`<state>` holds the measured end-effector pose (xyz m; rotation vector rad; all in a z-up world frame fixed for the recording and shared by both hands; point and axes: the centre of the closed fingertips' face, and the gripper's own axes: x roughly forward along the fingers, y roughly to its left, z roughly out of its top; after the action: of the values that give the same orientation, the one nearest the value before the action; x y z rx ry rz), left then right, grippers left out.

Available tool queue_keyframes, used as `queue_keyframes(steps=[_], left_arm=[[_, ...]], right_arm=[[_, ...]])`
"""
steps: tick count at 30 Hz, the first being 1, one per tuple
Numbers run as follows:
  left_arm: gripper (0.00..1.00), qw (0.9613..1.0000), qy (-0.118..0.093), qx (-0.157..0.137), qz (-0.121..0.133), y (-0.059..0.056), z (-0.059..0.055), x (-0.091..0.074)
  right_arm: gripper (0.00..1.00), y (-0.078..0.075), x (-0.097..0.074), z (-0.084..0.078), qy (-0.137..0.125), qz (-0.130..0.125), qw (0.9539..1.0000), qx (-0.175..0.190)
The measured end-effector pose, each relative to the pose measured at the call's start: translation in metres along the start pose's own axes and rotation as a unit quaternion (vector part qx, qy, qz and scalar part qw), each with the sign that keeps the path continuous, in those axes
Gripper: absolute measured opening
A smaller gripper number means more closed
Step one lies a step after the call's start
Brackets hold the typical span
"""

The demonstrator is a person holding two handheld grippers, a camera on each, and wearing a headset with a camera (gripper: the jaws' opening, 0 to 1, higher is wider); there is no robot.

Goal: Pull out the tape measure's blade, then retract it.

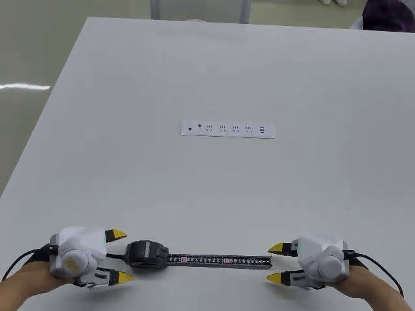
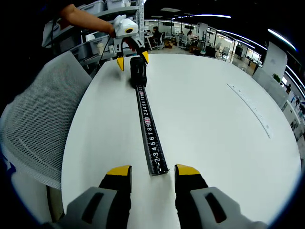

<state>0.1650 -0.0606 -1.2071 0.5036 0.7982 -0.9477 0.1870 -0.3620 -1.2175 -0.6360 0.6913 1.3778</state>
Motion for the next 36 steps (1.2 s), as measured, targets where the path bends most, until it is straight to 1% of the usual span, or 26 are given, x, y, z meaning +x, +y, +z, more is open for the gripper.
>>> queue_keyframes(steps=[1, 3, 7, 10, 12, 14, 17, 19, 23, 27, 28, 30, 31, 33, 36], left_arm=[[0.55, 0.9999, -0.003, -0.010, 0.003, -0.001, 0.001, -0.002], [0.56, 0.9997, -0.008, -0.021, 0.010, -0.002, 0.002, -0.006], [0.56, 0.9992, -0.014, -0.029, 0.025, -0.006, 0.000, -0.012], [0.57, 0.9981, -0.023, -0.048, 0.032, -0.009, 0.001, -0.017], [0.58, 0.9967, -0.029, -0.063, 0.043, -0.010, 0.001, -0.021], [0.59, 0.9950, -0.036, -0.080, 0.049, -0.013, 0.003, -0.025], [0.62, 0.9933, -0.039, -0.091, 0.060, -0.015, 0.001, -0.028], [0.63, 0.9922, -0.042, -0.098, 0.064, -0.019, 0.001, -0.031], [0.65, 0.9897, -0.048, -0.114, 0.071, -0.027, 0.003, -0.037], [0.68, 0.9883, -0.052, -0.121, 0.077, -0.035, 0.005, -0.041], [0.69, 0.9869, -0.054, -0.129, 0.082, -0.036, 0.005, -0.042], [0.69, 0.9853, -0.058, -0.136, 0.085, -0.038, 0.006, -0.045], [0.69, 0.9843, -0.057, -0.141, 0.090, -0.040, 0.005, -0.046], [0.70, 0.9827, -0.058, -0.146, 0.098, -0.042, 0.005, -0.049], [0.70, 0.9806, -0.063, -0.154, 0.105, -0.047, 0.006, -0.053]], right_arm=[[0.36, 0.000, -0.002, 0.001, 0.001, -0.007, 0.9999, 0.011], [0.38, 0.001, -0.007, 0.002, 0.001, -0.013, 0.9999, 0.010], [0.40, 0.005, -0.011, 0.006, -0.003, -0.023, 0.9996, 0.017], [0.41, 0.008, -0.014, 0.007, -0.003, -0.030, 0.9992, 0.025], [0.45, 0.010, -0.017, 0.008, -0.006, -0.038, 0.9984, 0.042], [0.46, 0.013, -0.021, 0.012, -0.011, -0.045, 0.9979, 0.045], [0.49, 0.016, -0.025, 0.013, -0.015, -0.056, 0.9963, 0.063], [0.50, 0.019, -0.028, 0.014, -0.017, -0.062, 0.9955, 0.070], [0.53, 0.023, -0.031, 0.017, -0.027, -0.077, 0.9922, 0.094], [0.56, 0.027, -0.034, 0.020, -0.032, -0.093, 0.9895, 0.106], [0.57, 0.029, -0.036, 0.022, -0.033, -0.096, 0.9890, 0.108], [0.59, 0.031, -0.038, 0.023, -0.033, -0.104, 0.9876, 0.113], [0.61, 0.031, -0.041, 0.024, -0.035, -0.114, 0.9857, 0.120], [0.65, 0.033, -0.044, 0.028, -0.046, -0.118, 0.9828, 0.134], [0.66, 0.038, -0.048, 0.029, -0.044, -0.131, 0.9803, 0.141]])
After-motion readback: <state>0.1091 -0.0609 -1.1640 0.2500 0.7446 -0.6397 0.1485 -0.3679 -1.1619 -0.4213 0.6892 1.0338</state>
